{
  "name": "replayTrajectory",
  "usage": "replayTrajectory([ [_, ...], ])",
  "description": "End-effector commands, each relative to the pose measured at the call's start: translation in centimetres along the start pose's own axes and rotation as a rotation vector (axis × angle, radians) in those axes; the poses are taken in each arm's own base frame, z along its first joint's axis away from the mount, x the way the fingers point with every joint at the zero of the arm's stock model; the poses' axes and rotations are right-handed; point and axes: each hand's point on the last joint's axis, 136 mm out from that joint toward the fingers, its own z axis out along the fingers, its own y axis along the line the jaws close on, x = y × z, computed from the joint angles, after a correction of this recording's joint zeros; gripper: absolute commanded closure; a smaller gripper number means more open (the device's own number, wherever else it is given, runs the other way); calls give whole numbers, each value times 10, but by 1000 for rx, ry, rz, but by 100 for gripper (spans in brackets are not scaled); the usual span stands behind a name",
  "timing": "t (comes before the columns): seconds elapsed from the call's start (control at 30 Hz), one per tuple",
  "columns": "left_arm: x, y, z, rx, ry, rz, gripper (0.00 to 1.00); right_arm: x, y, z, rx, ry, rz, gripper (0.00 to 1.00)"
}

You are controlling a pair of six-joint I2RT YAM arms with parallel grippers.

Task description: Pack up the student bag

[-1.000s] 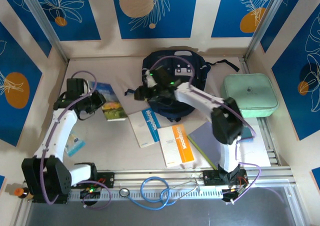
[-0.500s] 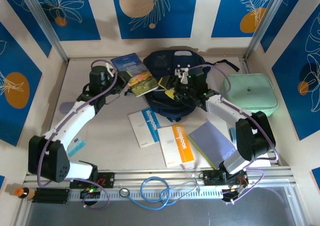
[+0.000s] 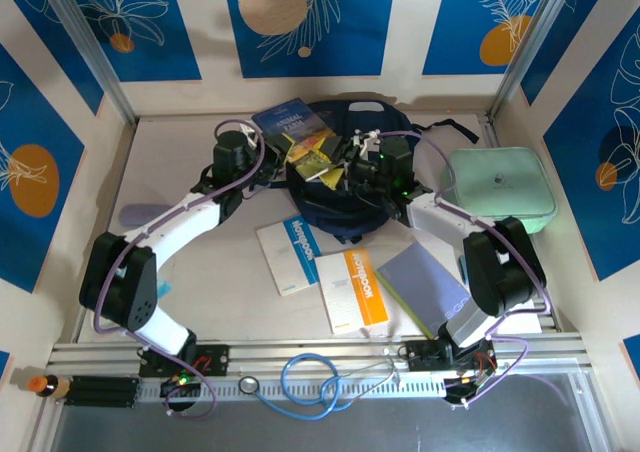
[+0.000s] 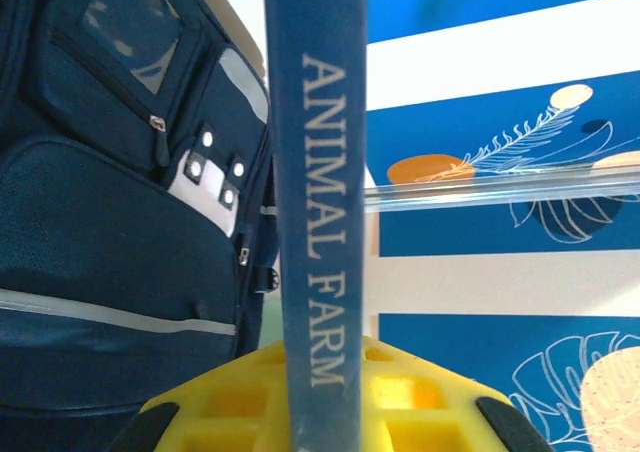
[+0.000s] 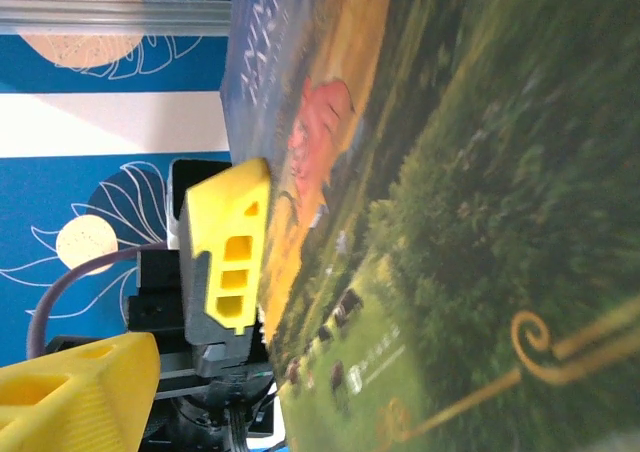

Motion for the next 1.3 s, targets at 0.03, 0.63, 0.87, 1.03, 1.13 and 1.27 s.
replayTrajectory([
  [0.03,-12,-66,-4,203,-48,0,100,-2,9,12,-28,2,28,16],
  [0.63,-3,-39,-2,129,-15,24,99,-44,9,1,-52,-144,-24,84],
  [0.87,13,7,7,-67,83,214,50,-57,-5,-26,62,-209,-106,99],
  [1.03,32,49,26,-200,239,354,34,-75,-23,-75,244,-326,-210,99],
  [1.13,44,62,49,-218,335,379,32,-83,-36,-107,370,-385,-256,99],
  [1.27,64,75,79,-237,437,410,32,-91,-49,-146,504,-445,-283,99],
])
